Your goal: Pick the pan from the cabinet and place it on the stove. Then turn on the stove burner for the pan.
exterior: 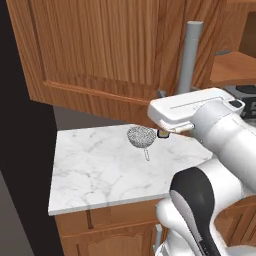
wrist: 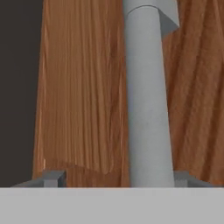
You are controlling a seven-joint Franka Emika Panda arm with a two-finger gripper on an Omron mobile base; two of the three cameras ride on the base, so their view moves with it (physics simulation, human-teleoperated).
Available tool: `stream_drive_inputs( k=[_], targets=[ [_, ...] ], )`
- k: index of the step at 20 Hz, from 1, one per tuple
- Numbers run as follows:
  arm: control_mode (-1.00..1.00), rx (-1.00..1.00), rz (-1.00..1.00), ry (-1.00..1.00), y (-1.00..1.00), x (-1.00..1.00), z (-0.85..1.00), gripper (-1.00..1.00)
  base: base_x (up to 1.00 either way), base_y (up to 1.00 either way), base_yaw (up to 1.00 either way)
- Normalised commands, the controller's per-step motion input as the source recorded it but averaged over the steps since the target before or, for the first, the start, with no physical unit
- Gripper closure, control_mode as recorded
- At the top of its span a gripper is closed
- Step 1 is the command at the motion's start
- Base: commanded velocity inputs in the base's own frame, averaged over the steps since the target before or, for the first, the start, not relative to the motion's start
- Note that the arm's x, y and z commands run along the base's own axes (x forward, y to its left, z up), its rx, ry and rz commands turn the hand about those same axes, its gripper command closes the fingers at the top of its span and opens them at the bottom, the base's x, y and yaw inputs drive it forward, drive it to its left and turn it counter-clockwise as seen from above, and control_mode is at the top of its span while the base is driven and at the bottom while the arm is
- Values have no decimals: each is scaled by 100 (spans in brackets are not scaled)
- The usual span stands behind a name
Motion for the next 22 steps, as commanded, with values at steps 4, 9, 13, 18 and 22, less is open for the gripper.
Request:
stream_drive_inputs(
  k=[4, 9, 13, 18, 22],
  targets=[
    [-100, 9, 1, -10, -35, -74, -10, -100, 0, 0, 0],
    [-100, 16, 2, -15, -62, -92, -4, -100, 0, 0, 0],
    [-100, 17, 4, -12, -72, -78, -6, -100, 0, 0, 0],
    [-100, 17, 12, -3, -72, -18, -24, -100, 0, 0, 0],
    [-100, 15, 21, 0, -66, 22, -36, -100, 0, 0, 0]
  ],
)
